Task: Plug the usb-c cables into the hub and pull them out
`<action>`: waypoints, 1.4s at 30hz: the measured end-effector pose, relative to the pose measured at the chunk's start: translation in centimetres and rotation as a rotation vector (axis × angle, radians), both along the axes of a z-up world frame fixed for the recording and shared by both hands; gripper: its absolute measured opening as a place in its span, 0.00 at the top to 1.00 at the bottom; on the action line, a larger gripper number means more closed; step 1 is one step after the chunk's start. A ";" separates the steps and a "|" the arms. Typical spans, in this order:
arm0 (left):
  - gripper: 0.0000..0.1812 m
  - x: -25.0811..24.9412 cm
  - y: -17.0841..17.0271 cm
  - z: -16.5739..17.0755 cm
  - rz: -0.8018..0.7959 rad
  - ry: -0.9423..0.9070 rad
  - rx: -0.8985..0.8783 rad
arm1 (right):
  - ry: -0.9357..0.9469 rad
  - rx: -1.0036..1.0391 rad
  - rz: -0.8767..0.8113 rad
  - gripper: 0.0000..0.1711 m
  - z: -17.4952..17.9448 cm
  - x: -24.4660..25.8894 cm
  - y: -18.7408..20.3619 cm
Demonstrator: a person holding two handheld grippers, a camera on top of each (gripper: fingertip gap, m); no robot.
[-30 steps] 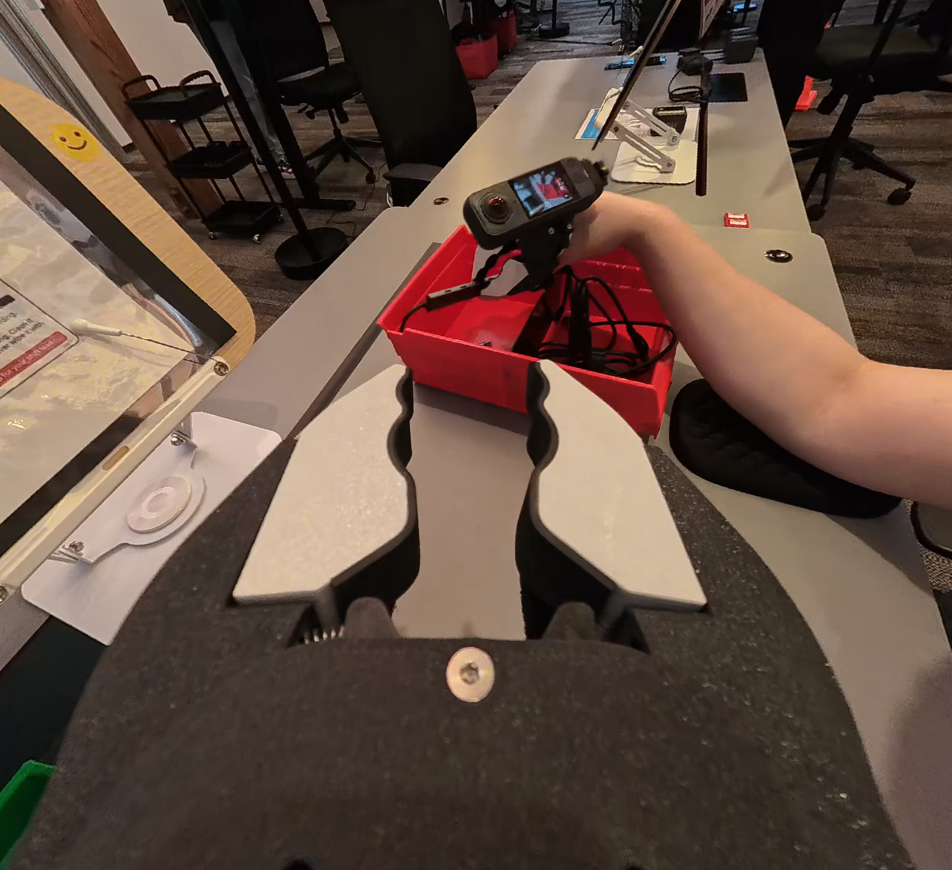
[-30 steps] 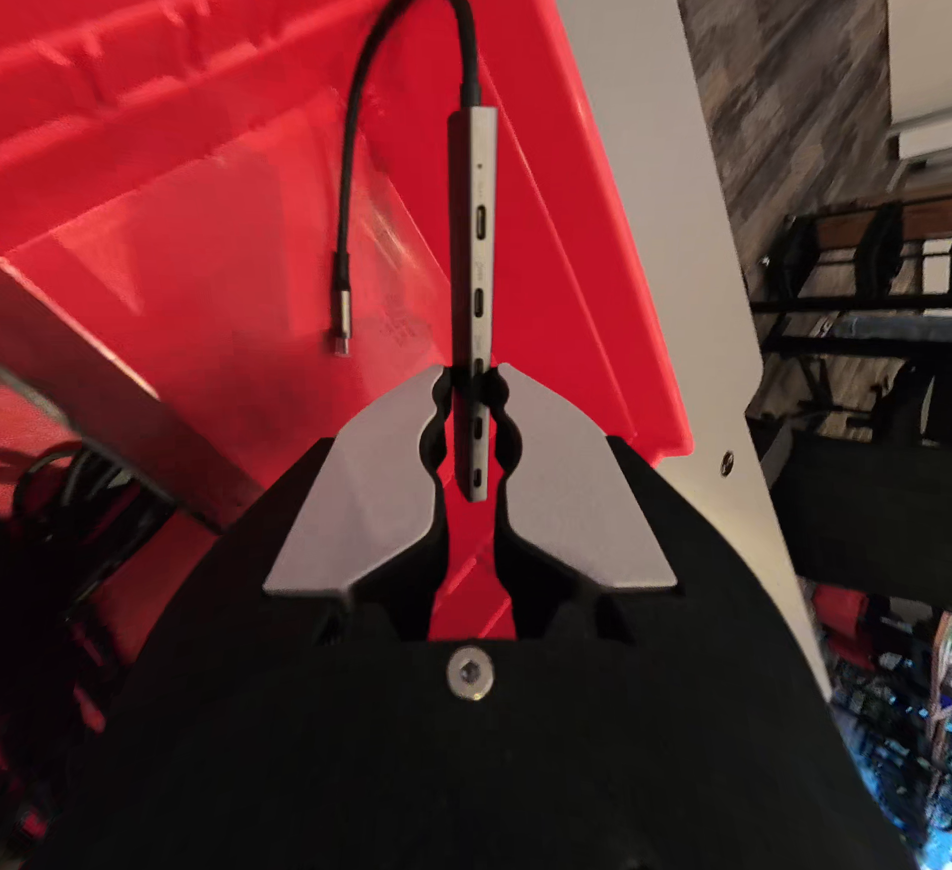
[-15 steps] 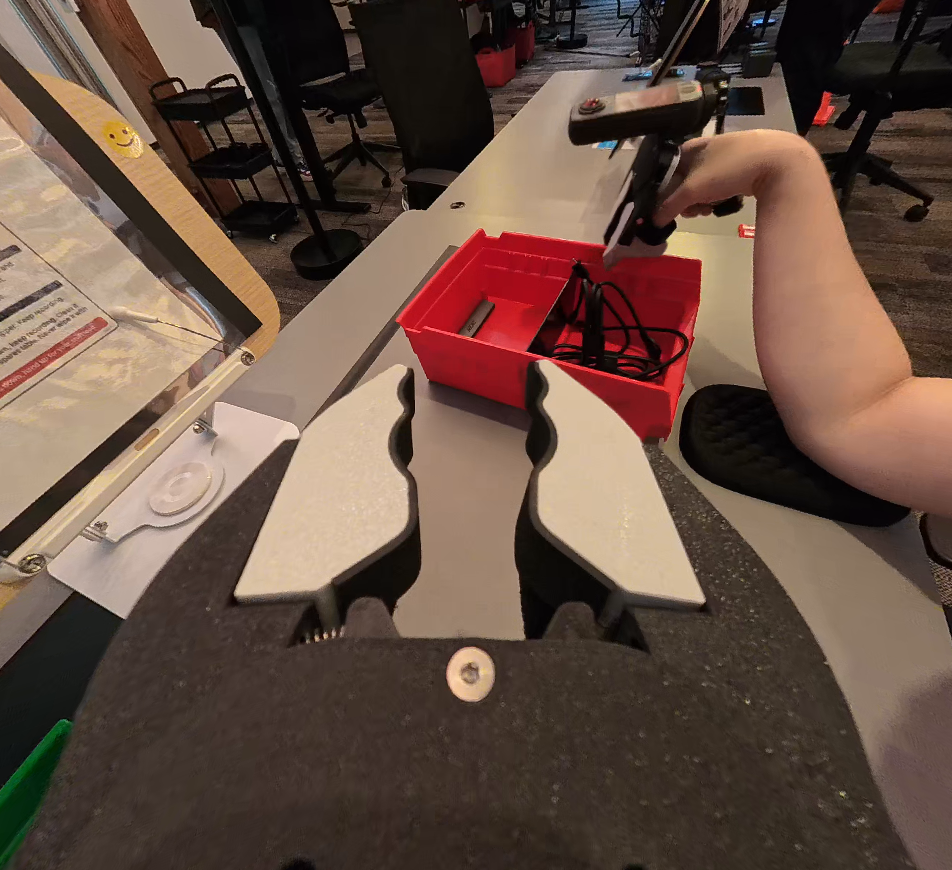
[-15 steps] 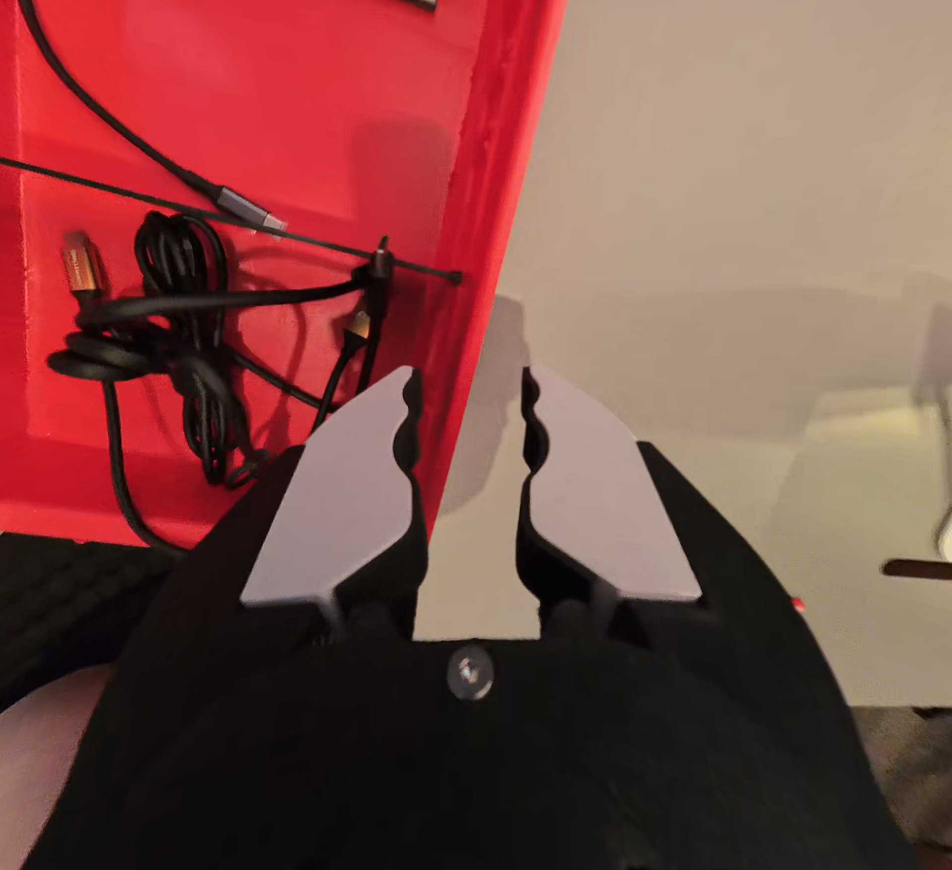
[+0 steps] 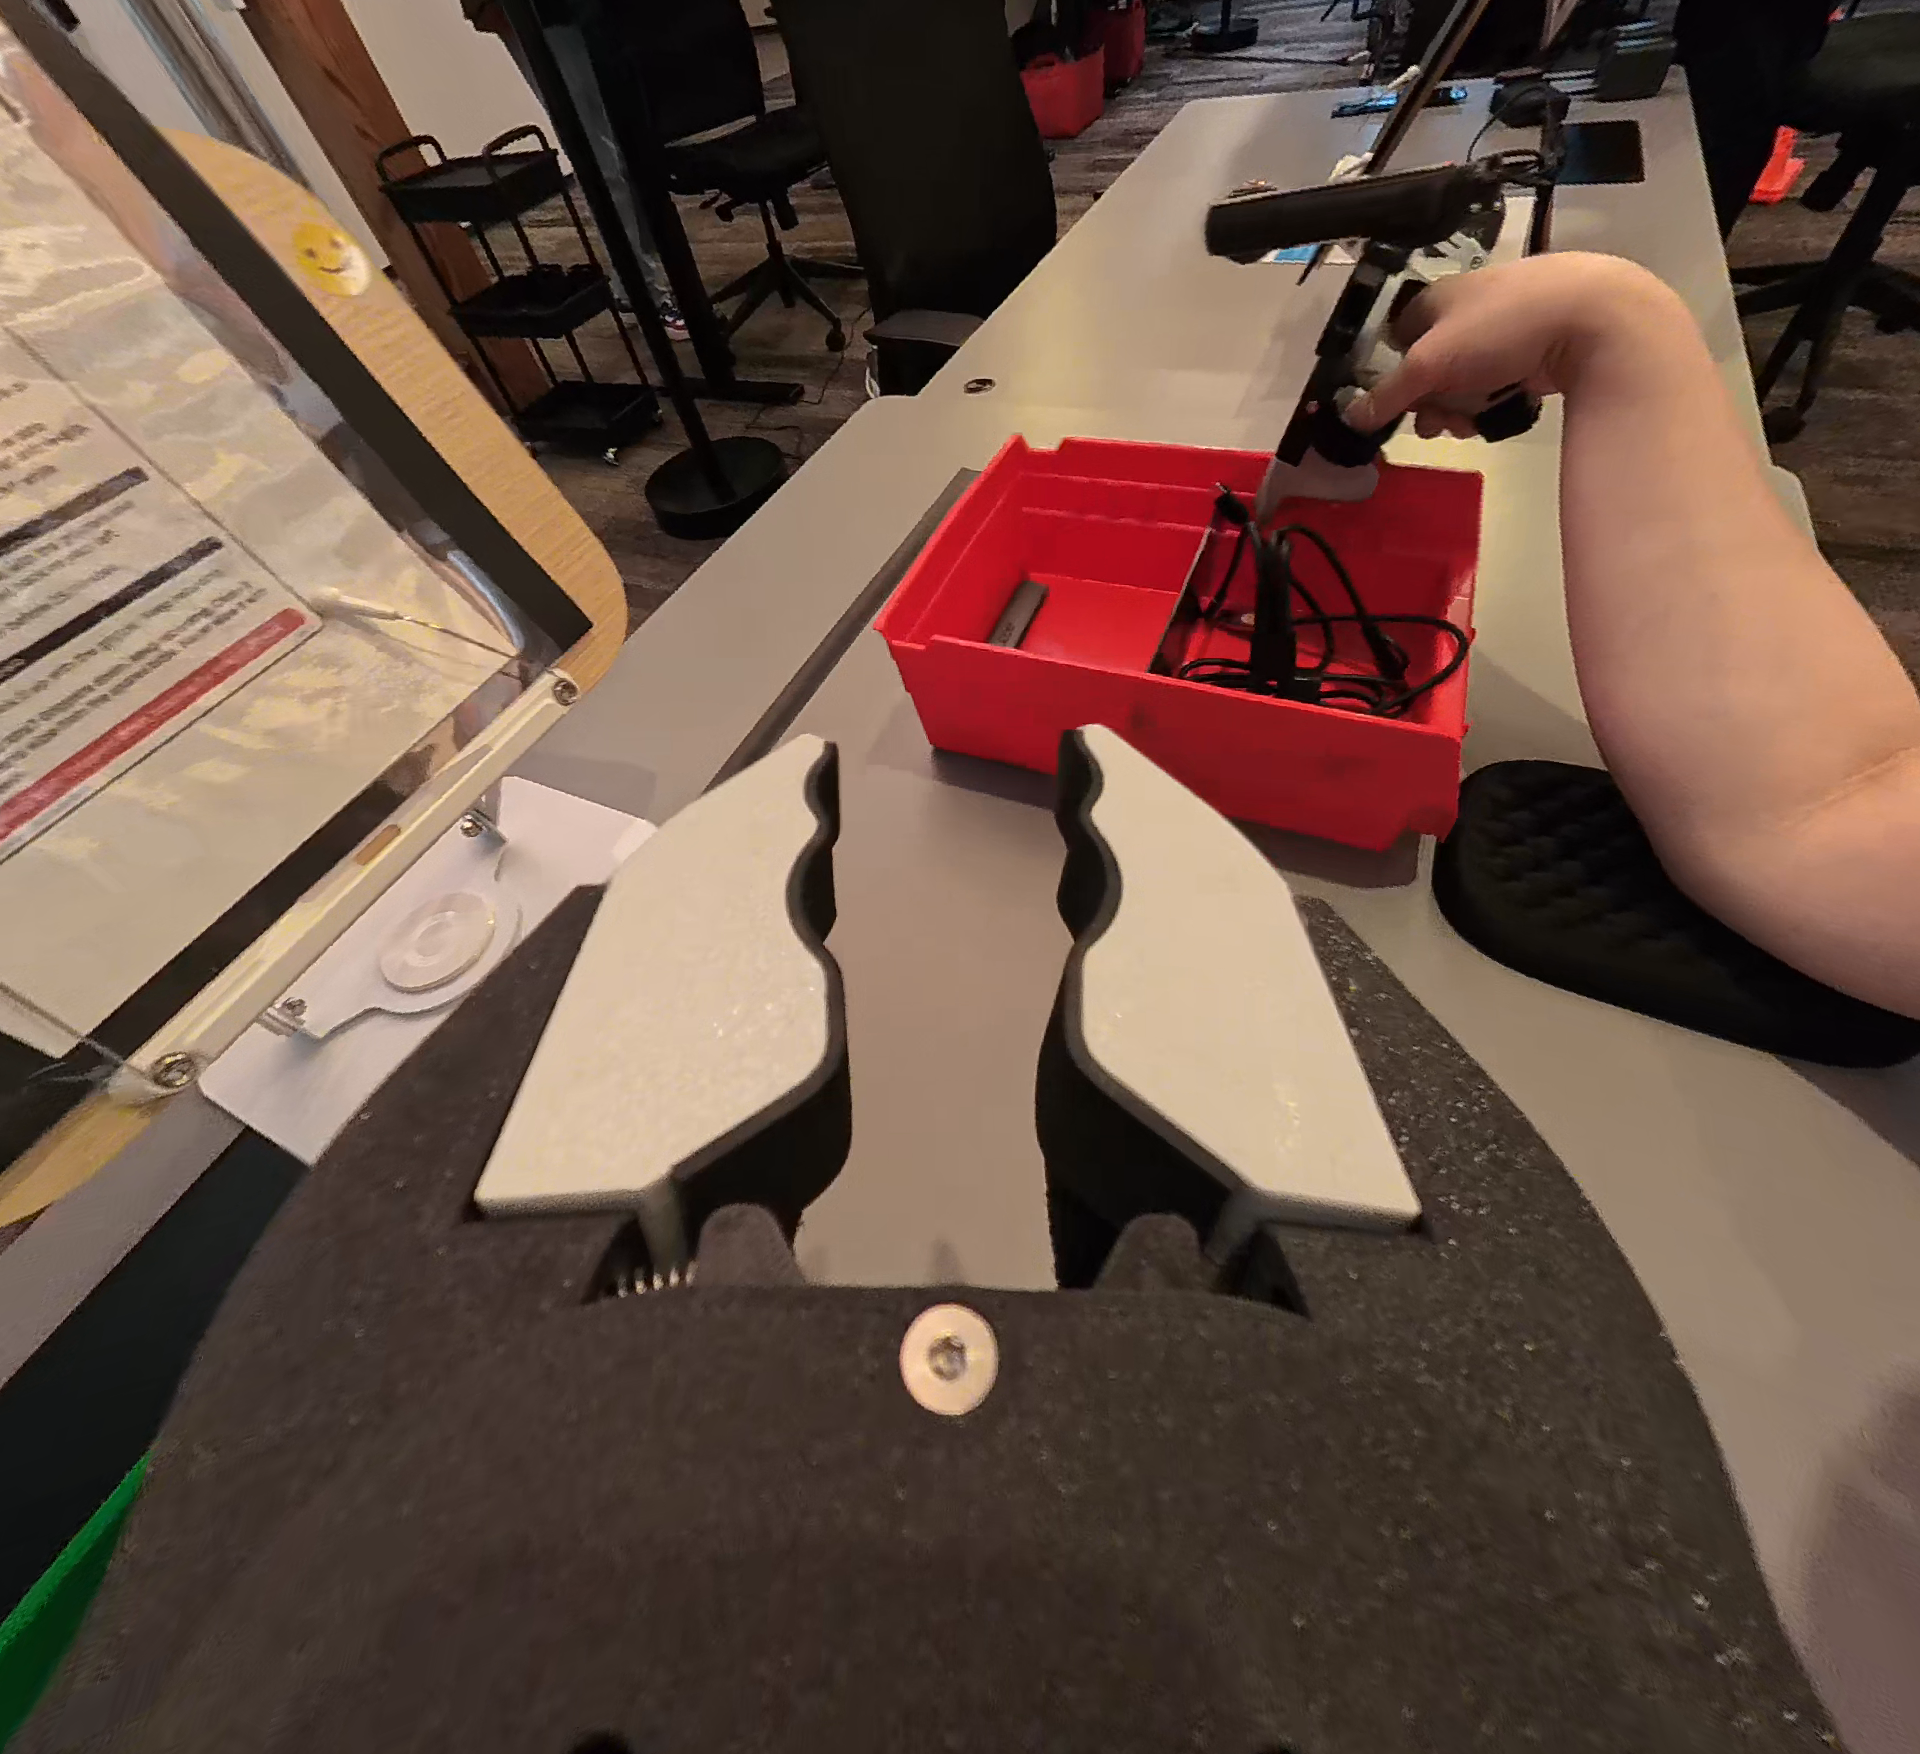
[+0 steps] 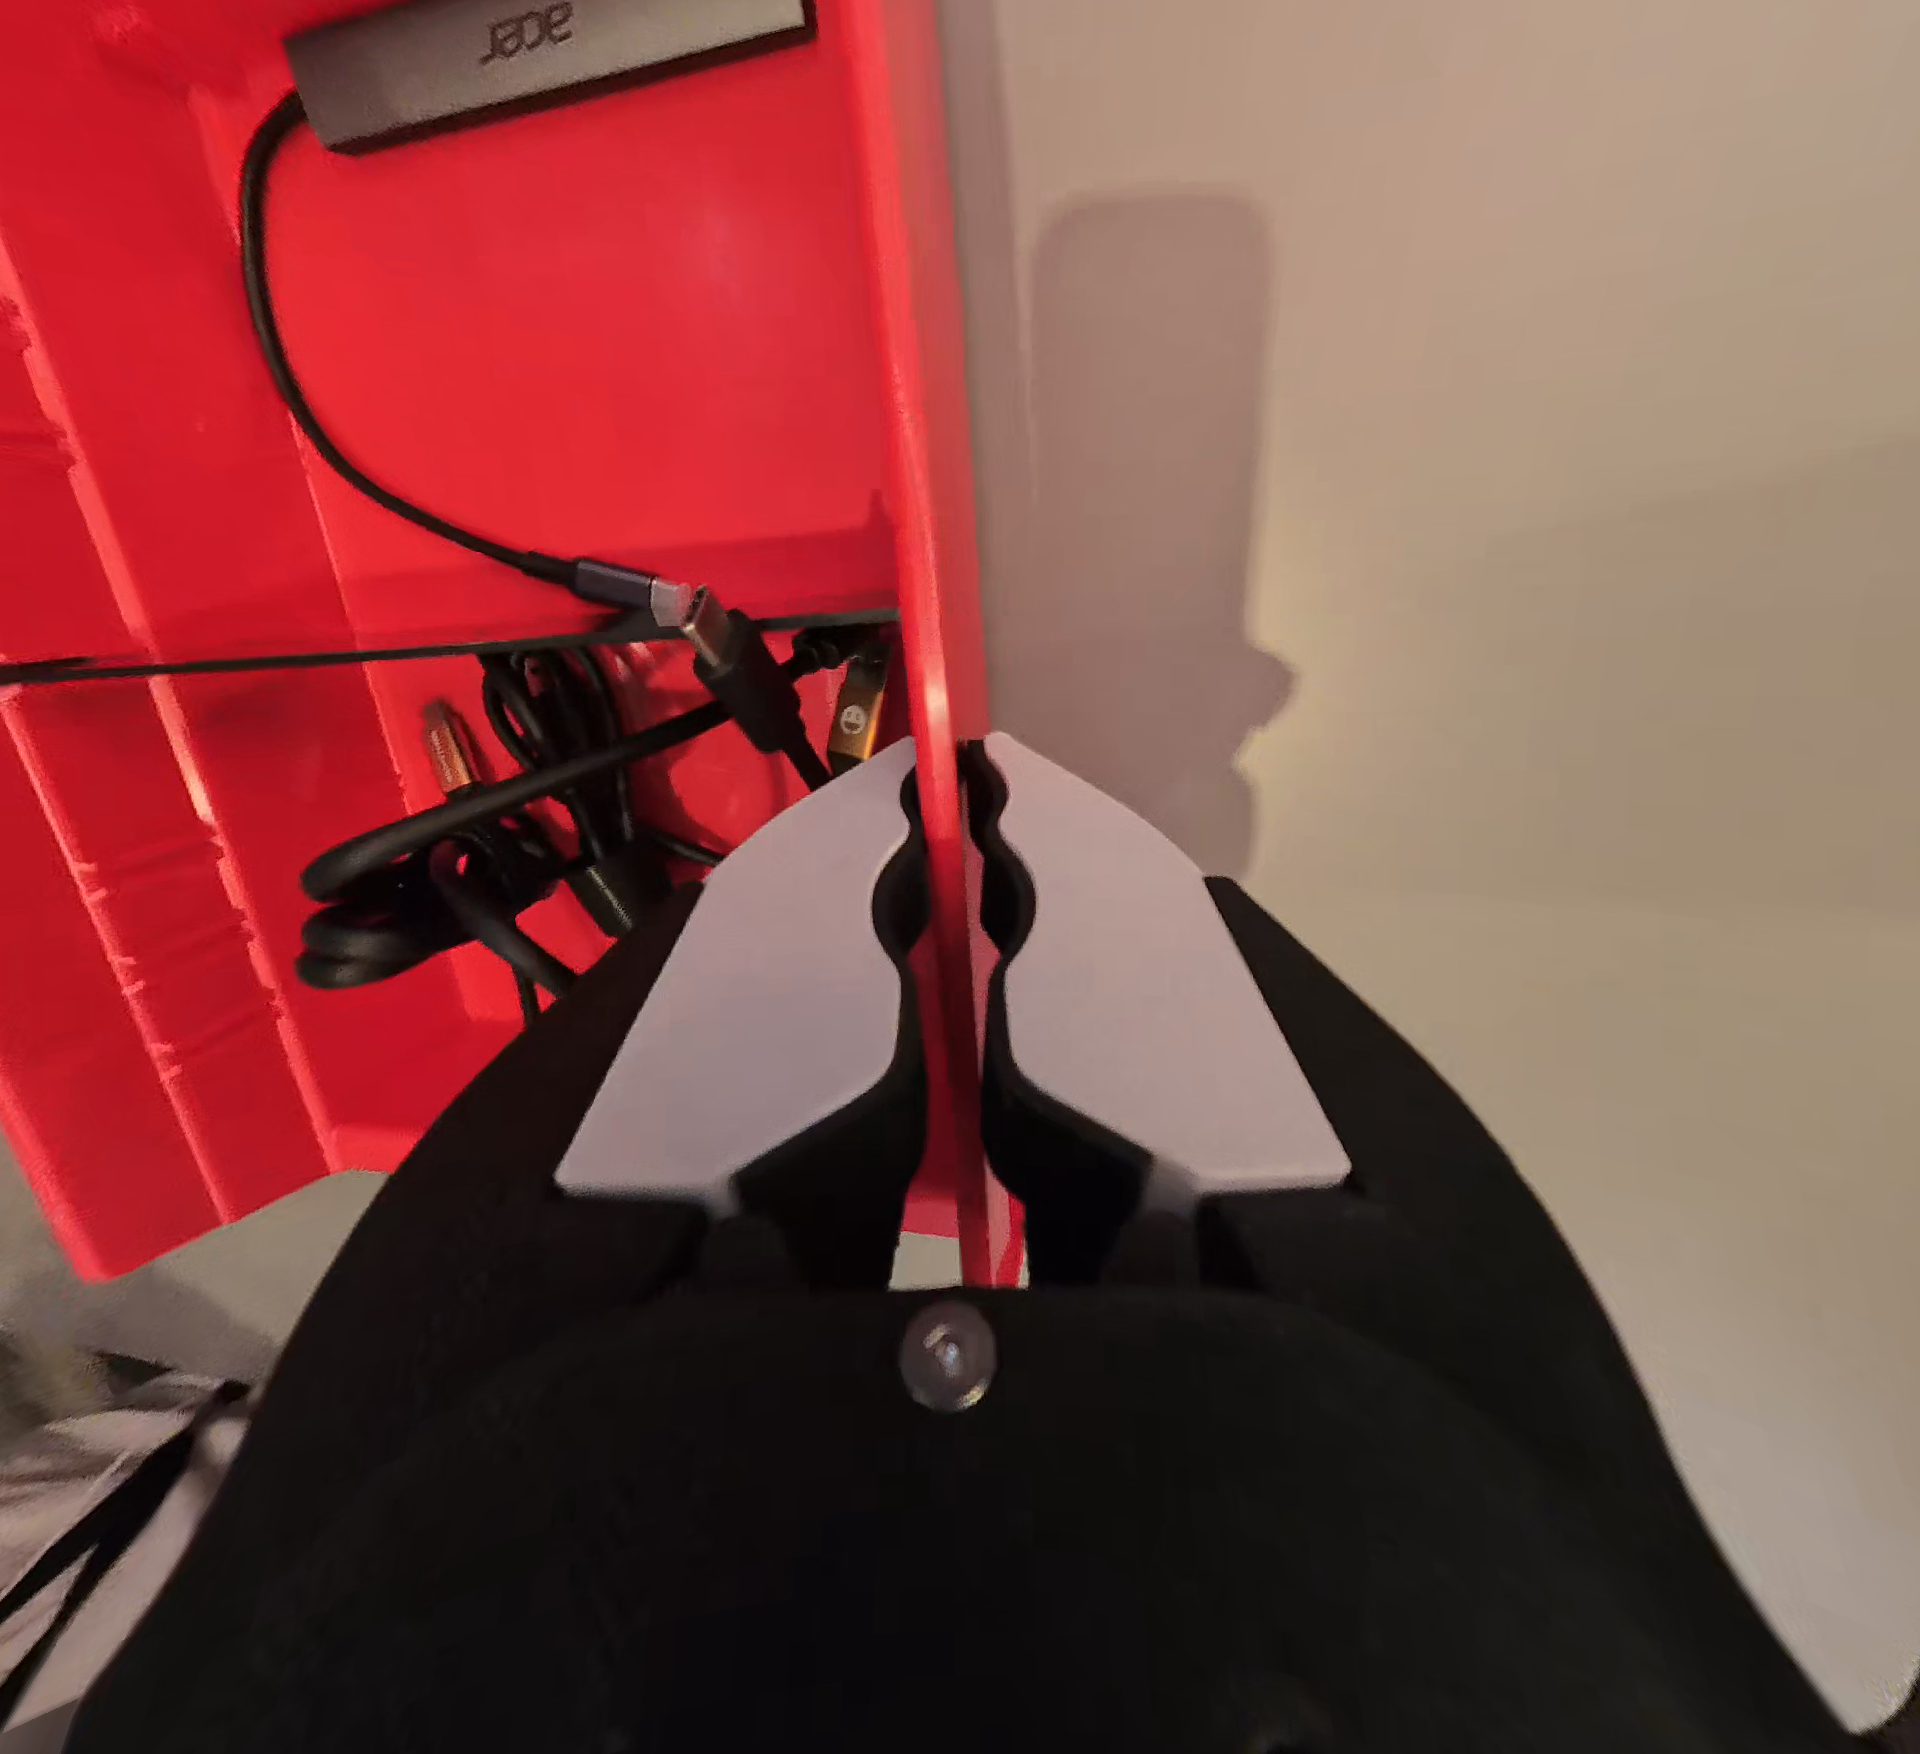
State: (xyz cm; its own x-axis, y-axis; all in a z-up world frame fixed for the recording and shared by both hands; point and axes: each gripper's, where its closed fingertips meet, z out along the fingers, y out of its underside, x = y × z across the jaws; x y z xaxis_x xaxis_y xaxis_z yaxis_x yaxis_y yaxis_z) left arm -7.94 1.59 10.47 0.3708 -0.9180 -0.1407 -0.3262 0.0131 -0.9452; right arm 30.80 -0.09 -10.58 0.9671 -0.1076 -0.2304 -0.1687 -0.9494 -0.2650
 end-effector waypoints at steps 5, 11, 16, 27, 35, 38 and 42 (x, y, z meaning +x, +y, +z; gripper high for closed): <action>0.79 -1.2 0.4 0.9 0.024 -0.044 0.000 | -0.003 -0.027 -0.034 0.97 0.0 0.1 -0.7; 0.79 -5.5 2.6 1.2 0.195 0.006 0.045 | -0.020 -0.029 -0.017 0.97 -0.1 0.2 -0.6; 0.78 -16.1 6.3 -0.4 0.617 0.151 0.003 | -0.032 0.009 -0.034 0.93 0.8 0.7 -0.3; 0.77 -16.7 6.3 -8.3 0.504 0.251 -0.508 | -0.240 0.393 -0.105 0.82 10.8 0.9 1.4; 0.82 -16.0 7.7 -14.7 0.585 0.610 -0.610 | -0.344 0.481 0.013 0.82 13.9 -2.4 2.0; 0.91 -16.7 8.0 -15.7 0.622 0.672 -0.628 | -0.364 0.472 0.056 0.82 13.9 -3.3 2.3; 0.97 -17.3 8.3 -15.0 0.620 0.650 -0.608 | -0.378 0.467 0.094 0.82 13.8 -4.1 2.7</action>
